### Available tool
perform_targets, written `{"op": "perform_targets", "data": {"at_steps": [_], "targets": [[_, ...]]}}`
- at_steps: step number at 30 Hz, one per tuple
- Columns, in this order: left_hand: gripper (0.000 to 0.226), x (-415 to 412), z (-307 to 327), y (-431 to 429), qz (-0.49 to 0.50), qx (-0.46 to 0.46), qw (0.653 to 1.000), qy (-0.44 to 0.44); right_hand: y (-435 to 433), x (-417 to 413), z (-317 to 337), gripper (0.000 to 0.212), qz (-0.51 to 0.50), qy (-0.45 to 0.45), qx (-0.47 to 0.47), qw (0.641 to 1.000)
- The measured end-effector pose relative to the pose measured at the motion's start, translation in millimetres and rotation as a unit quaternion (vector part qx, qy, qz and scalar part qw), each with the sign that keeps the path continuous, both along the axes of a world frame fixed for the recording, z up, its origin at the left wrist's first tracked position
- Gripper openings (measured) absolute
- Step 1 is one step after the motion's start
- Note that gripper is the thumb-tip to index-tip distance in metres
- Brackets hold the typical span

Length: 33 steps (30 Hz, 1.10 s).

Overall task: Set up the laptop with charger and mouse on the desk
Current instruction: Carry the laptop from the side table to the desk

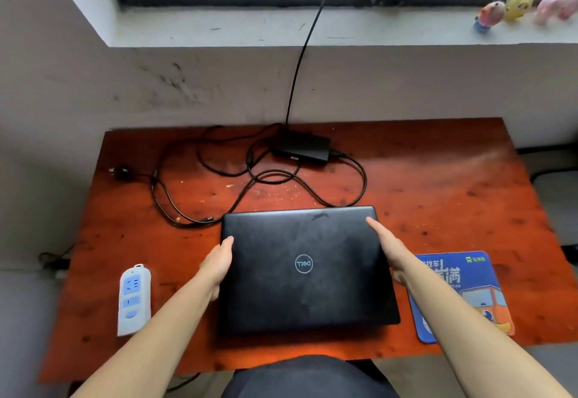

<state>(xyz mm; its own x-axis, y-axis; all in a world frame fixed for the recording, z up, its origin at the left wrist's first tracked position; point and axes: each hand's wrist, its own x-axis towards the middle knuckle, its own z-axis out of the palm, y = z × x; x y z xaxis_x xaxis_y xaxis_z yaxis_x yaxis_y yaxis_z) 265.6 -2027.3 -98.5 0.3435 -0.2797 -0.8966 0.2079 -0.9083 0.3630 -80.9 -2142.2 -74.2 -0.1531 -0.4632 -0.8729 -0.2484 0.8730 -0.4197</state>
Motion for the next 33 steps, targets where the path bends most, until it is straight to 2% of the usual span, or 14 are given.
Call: {"op": "perform_targets", "data": {"at_steps": [3,5,9,12,17,20,23,26,29,31,33], "targets": [[0.087,-12.9,10.5,-3.2,0.004,0.008,1.0,0.008,3.5,-5.0,-0.4,0.121,-0.008,0.004,-0.005,1.0],[0.1,-15.5,10.8,-3.5,0.002,0.007,1.0,0.02,2.7,-12.0,-6.9,0.126,-0.009,0.011,-0.005,1.0],[0.132,-2.4,-52.5,5.2,-0.002,0.001,1.0,0.002,-3.1,-31.5,-30.3,0.129,-0.009,0.001,-0.003,1.0],[0.136,-15.0,-43.3,5.3,-0.029,0.009,0.999,-0.012,-1.7,-27.9,-12.5,0.128,0.019,-0.015,0.011,1.0],[0.125,-18.9,-36.1,16.5,-0.035,-0.037,0.998,-0.024,7.3,-27.0,3.1,0.098,0.131,-0.002,-0.035,0.991],[0.101,-34.0,-1.0,24.1,-0.016,-0.083,0.996,-0.024,14.4,-29.5,8.5,0.071,0.161,-0.012,-0.073,0.984],[0.089,-43.2,17.6,30.8,0.0,-0.115,0.992,-0.057,15.9,-29.9,15.6,0.083,0.187,0.015,-0.107,0.976],[0.073,-53.2,41.6,34.2,-0.052,-0.14,0.974,-0.173,12.8,-26.9,25.9,0.071,0.25,0.082,-0.2,0.944],[0.06,-58.6,68.6,50.4,-0.155,-0.133,0.921,-0.333,8.5,-6.5,36.0,0.062,0.312,0.107,-0.279,0.902],[0.058,-57.6,76.9,65.0,-0.192,-0.124,0.895,-0.382,8.3,11.3,35.4,0.062,0.353,0.094,-0.299,0.881],[0.059,-54.7,81.1,80.3,-0.208,-0.109,0.887,-0.398,11.5,30.1,32.8,0.061,0.394,0.083,-0.301,0.865]]}}
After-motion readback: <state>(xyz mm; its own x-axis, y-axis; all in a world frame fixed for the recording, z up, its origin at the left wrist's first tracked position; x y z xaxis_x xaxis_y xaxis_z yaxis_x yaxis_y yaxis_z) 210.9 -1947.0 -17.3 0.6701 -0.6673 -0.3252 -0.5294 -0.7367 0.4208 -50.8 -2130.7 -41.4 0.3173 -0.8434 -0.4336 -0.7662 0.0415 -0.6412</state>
